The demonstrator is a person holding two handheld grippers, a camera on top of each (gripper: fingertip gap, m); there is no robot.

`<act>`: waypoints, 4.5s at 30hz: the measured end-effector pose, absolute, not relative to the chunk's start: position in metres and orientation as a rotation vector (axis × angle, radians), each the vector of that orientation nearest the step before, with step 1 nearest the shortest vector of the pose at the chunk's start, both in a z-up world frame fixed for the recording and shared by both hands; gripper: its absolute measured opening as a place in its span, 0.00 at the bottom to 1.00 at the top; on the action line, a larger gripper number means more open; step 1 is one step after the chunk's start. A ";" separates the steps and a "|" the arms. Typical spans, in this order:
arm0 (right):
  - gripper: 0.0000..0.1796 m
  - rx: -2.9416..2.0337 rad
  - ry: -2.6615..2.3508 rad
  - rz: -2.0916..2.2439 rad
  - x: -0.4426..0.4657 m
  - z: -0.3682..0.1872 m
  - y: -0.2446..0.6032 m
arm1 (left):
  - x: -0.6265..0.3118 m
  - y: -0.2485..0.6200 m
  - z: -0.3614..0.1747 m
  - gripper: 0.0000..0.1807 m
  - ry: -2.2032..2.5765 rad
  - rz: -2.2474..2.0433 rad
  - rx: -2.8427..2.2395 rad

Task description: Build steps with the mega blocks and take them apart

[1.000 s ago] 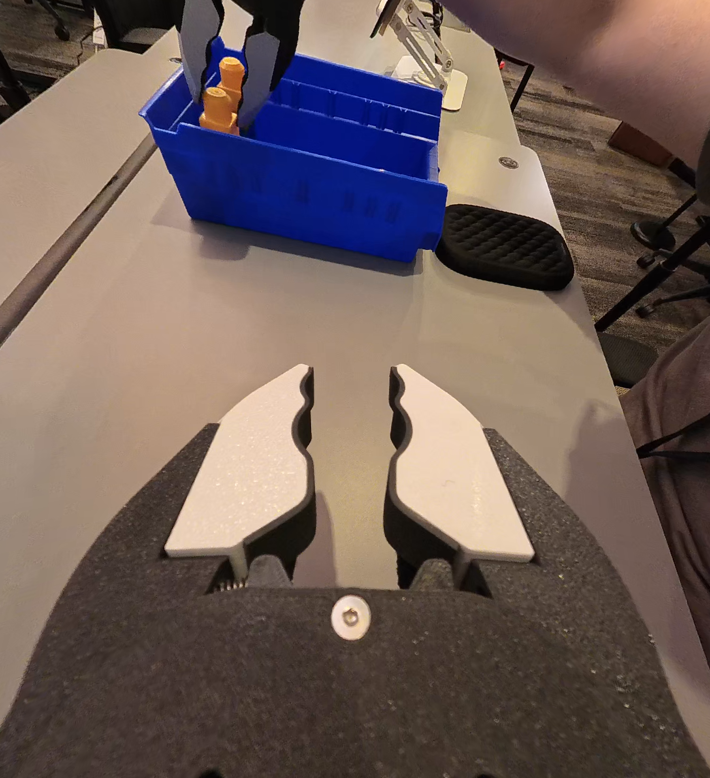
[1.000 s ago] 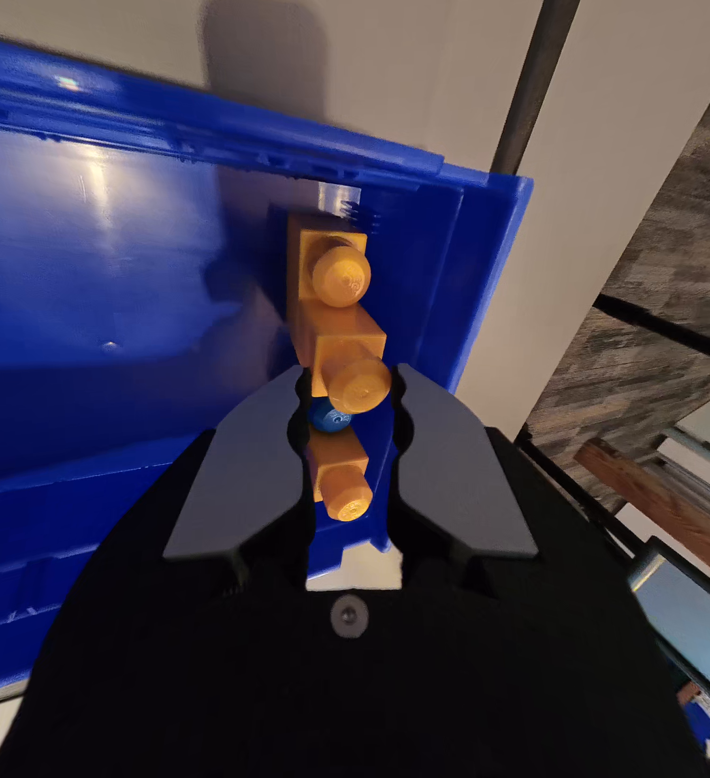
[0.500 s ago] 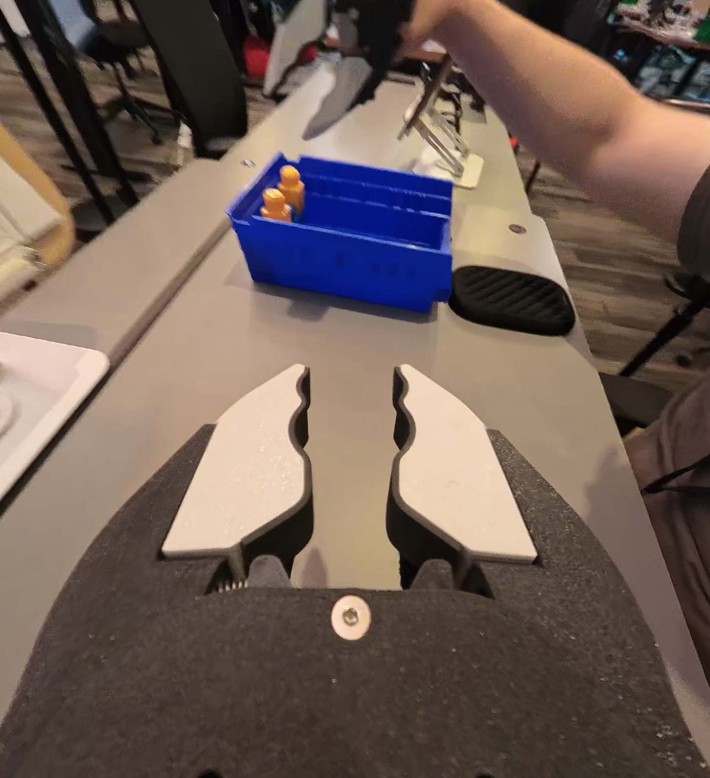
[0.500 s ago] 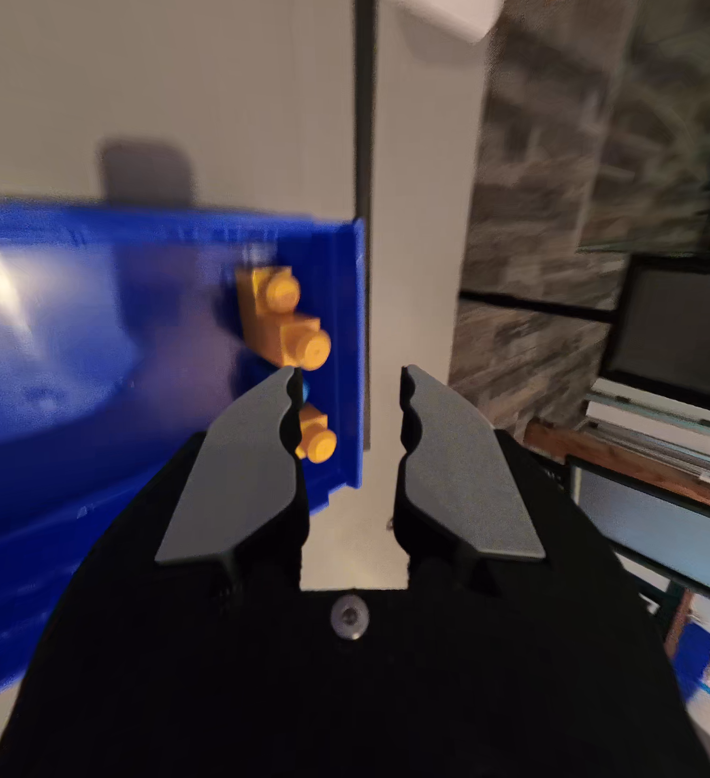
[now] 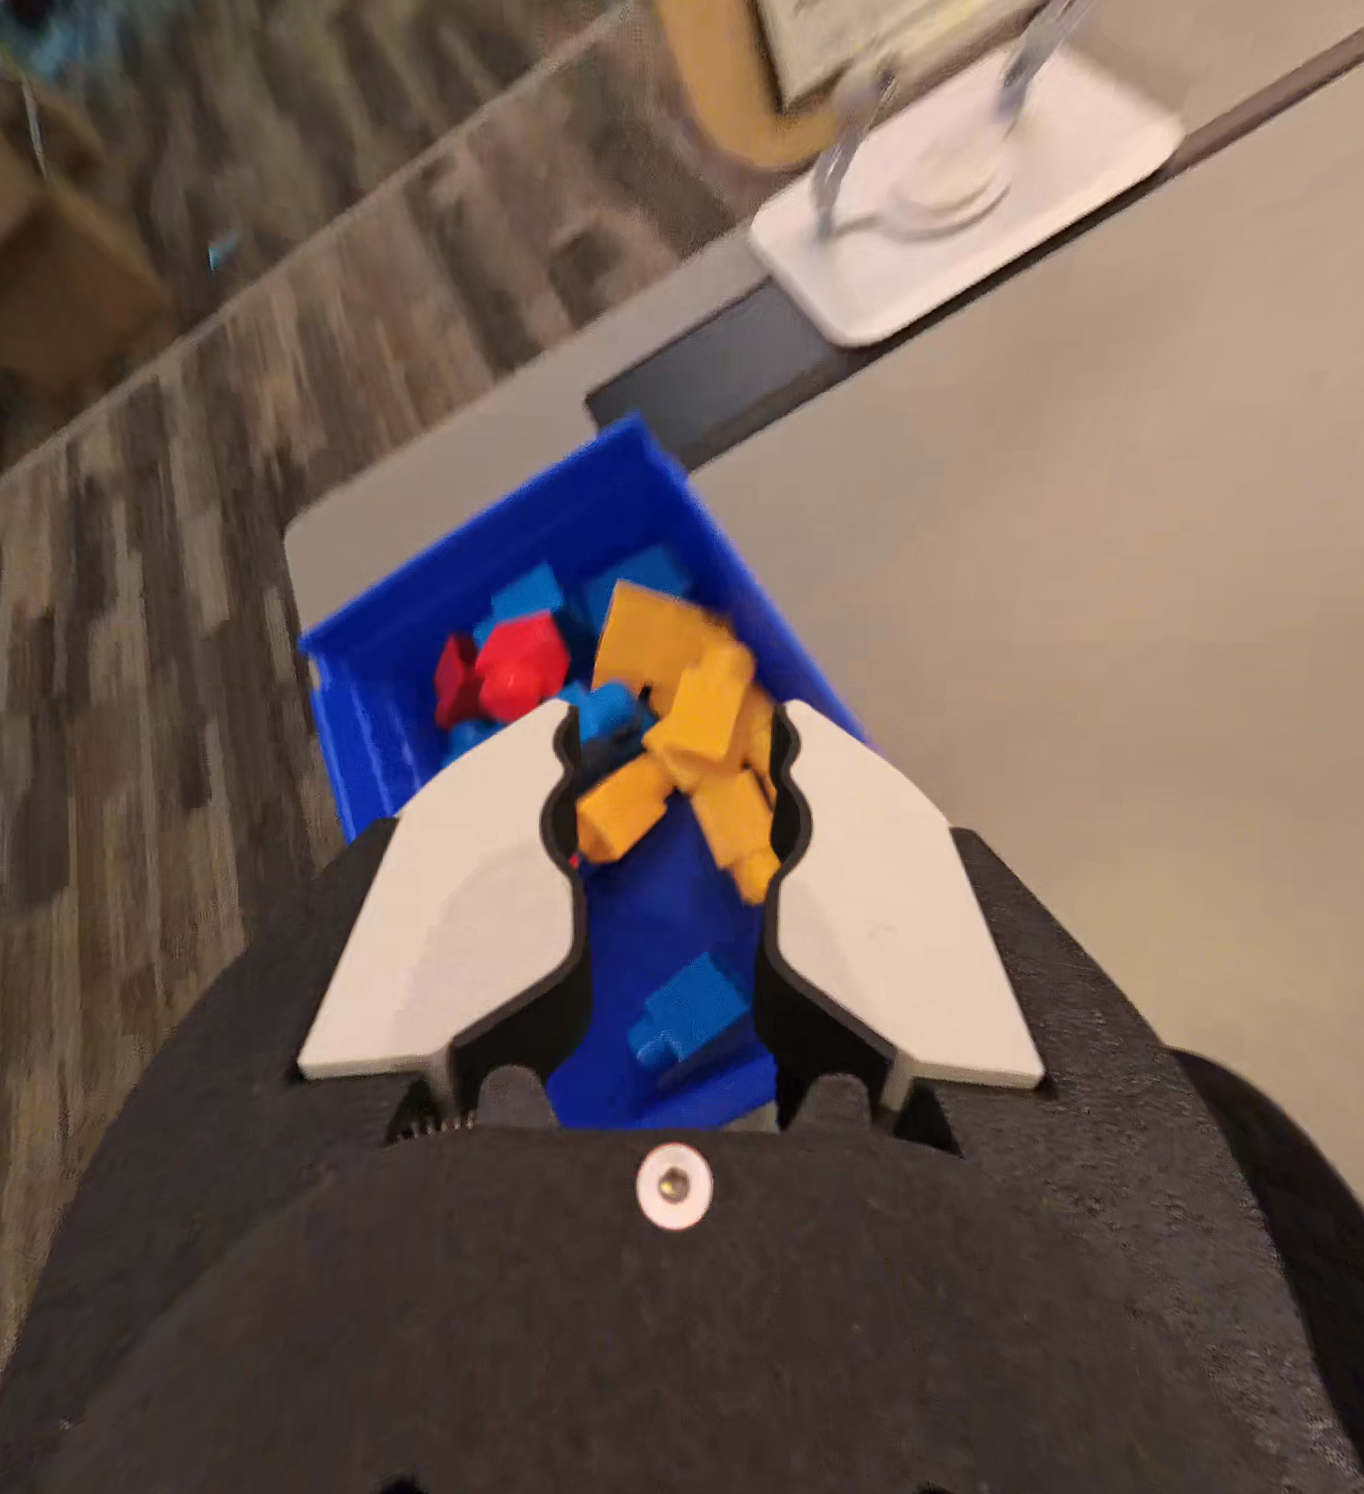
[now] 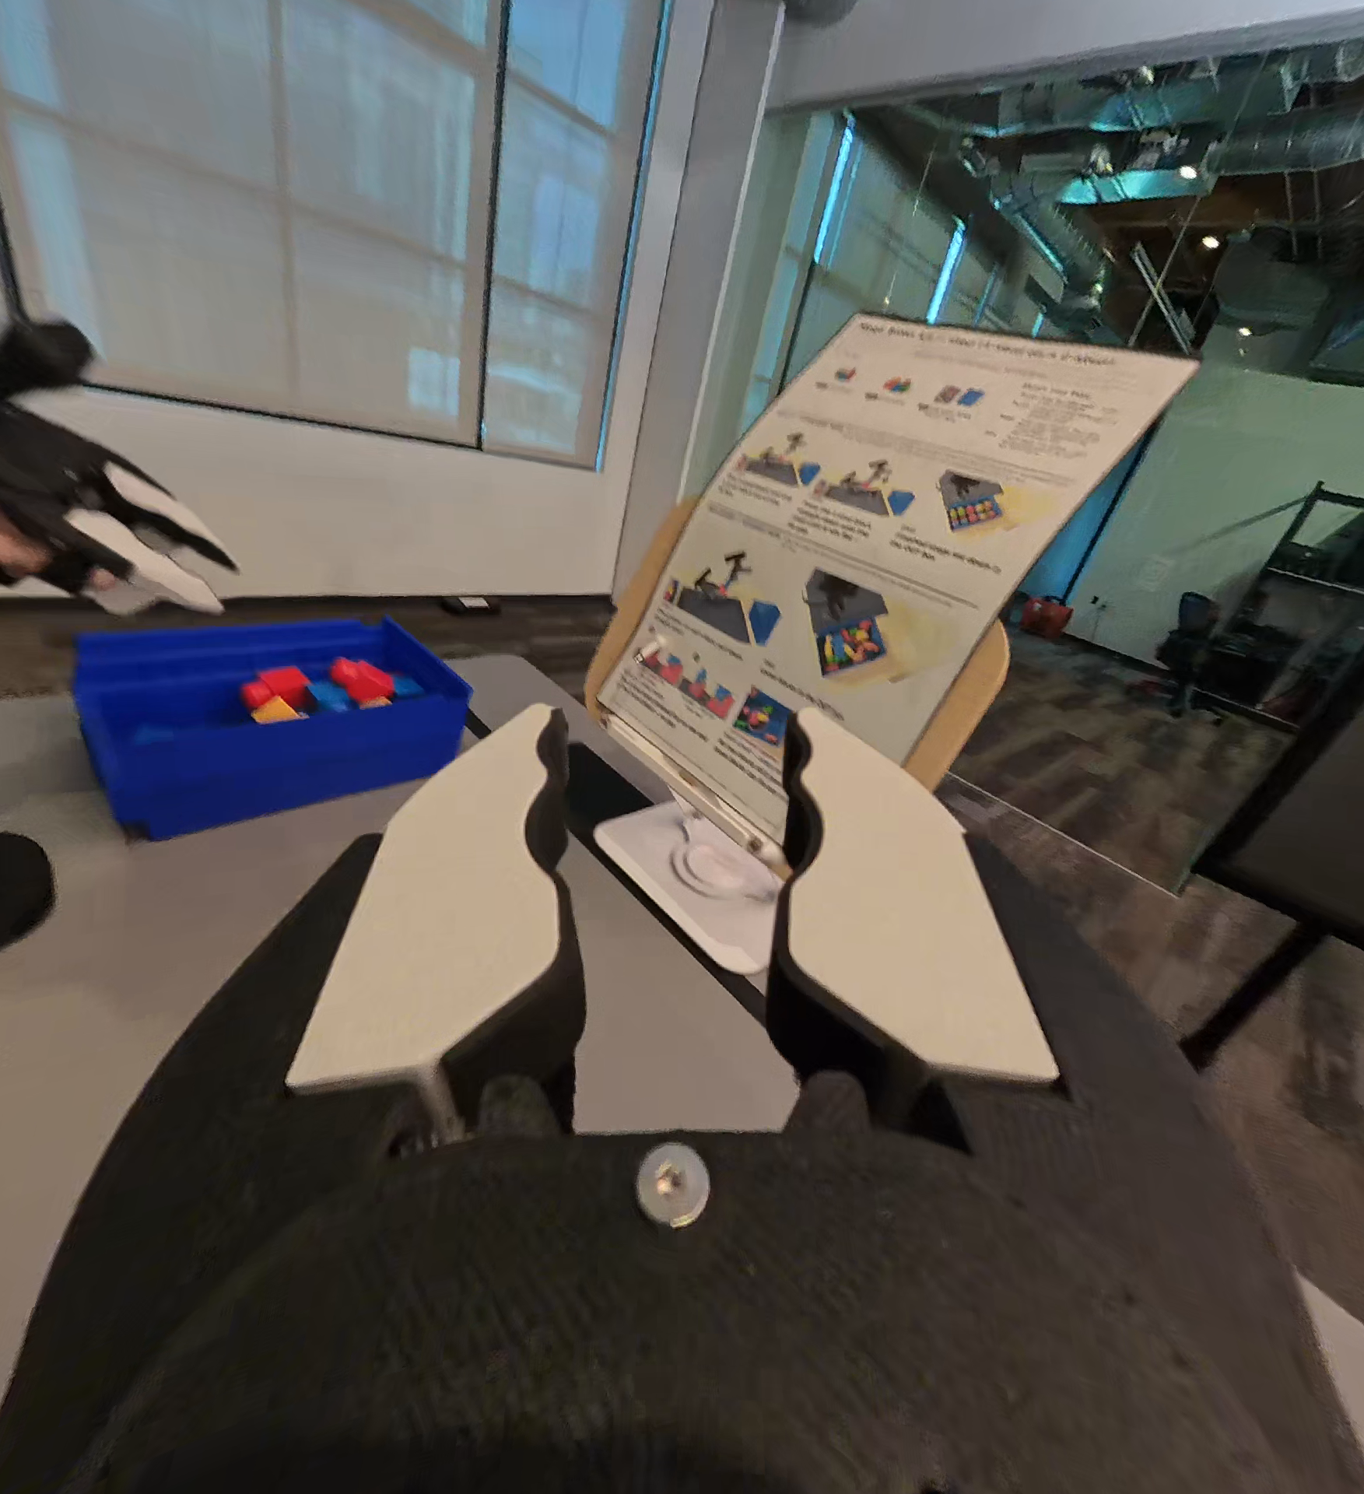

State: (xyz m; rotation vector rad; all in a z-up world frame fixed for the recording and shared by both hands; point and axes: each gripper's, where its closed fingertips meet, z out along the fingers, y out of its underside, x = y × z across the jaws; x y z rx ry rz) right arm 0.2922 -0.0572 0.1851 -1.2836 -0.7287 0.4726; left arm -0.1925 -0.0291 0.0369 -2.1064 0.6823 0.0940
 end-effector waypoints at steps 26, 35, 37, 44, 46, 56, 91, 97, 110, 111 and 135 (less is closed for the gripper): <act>0.29 -1.521 -0.804 0.418 0.276 0.115 -0.022 | -0.199 0.026 -0.107 0.20 0.917 0.017 -2.445; 0.28 -1.418 -1.012 0.681 0.179 0.092 -0.051 | -0.082 -0.043 0.072 0.20 1.056 -0.498 -1.681; 0.28 -1.288 -1.127 0.812 0.144 0.091 -0.080 | -0.021 -0.086 0.093 0.20 1.267 -0.705 -1.451; 0.28 -0.989 -1.103 1.068 0.100 0.113 -0.143 | 0.088 -0.134 0.094 0.20 1.439 -1.045 -1.200; 0.28 -1.010 -1.084 1.043 0.099 0.113 -0.140 | 0.097 -0.135 0.085 0.20 1.461 -1.091 -1.218; 0.19 -1.271 -1.115 1.036 0.102 0.083 -0.109 | 0.097 -0.111 0.066 0.28 1.417 -1.033 -1.360; 0.21 -2.209 -0.985 0.292 0.193 -0.127 0.033 | -0.310 0.045 -0.099 0.32 0.159 0.325 -2.464; 0.21 -2.098 -0.986 0.252 0.190 -0.102 0.035 | -0.310 0.041 -0.109 0.21 0.186 0.311 -2.507; 0.21 -2.081 -1.021 0.242 0.192 -0.098 0.034 | -0.283 -0.034 -0.122 0.21 0.523 0.043 -2.816; 0.21 -2.081 -1.027 0.239 0.193 -0.098 0.034 | -0.282 -0.033 -0.124 0.21 0.531 0.038 -2.817; 0.21 -2.050 -1.074 0.248 0.184 -0.090 0.027 | -0.258 0.061 -0.093 0.31 0.322 0.064 -2.392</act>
